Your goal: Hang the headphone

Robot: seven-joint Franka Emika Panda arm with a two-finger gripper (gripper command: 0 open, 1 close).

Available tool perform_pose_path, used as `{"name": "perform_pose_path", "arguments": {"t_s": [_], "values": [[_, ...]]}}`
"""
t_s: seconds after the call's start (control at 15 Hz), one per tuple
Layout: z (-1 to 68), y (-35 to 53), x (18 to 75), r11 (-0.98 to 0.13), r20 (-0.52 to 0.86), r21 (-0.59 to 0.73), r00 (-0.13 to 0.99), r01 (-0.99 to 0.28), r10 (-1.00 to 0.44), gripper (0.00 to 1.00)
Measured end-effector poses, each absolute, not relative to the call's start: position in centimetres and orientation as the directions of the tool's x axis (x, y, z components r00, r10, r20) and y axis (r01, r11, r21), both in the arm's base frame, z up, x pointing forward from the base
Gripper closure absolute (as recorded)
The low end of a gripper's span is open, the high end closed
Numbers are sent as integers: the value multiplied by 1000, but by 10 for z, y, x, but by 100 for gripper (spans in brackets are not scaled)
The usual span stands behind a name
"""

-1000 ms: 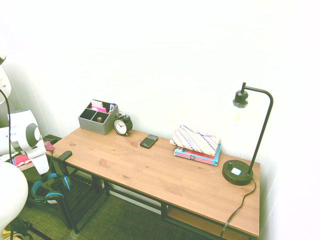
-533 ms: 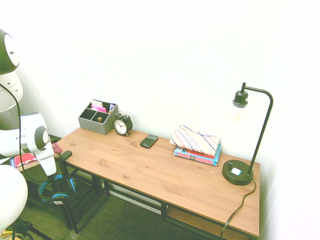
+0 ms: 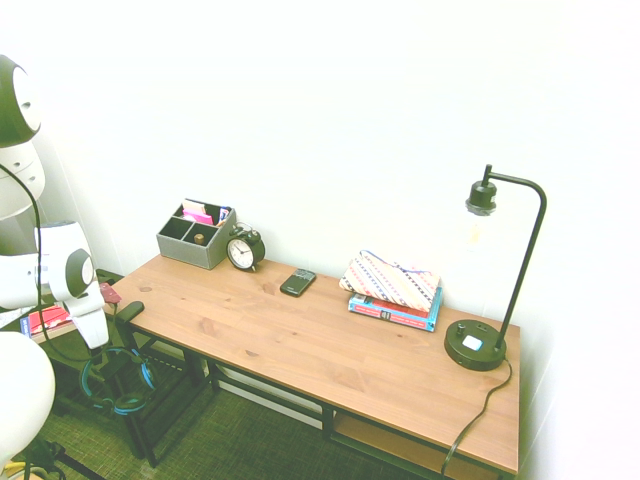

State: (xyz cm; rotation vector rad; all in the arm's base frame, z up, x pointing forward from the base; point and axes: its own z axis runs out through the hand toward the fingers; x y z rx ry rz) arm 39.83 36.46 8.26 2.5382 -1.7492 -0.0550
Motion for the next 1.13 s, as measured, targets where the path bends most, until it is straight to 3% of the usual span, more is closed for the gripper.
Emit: {"name": "perform_pose_path", "arguments": {"t_s": [0.47,0.8,1.13], "values": [[198,322,382,-447,-17,52,447,-893,-894,0],[277,204,391,-622,-1,98,625,-777,-781,0],[366,72,404,-620,15,40,621,-784,-784,0]]}}
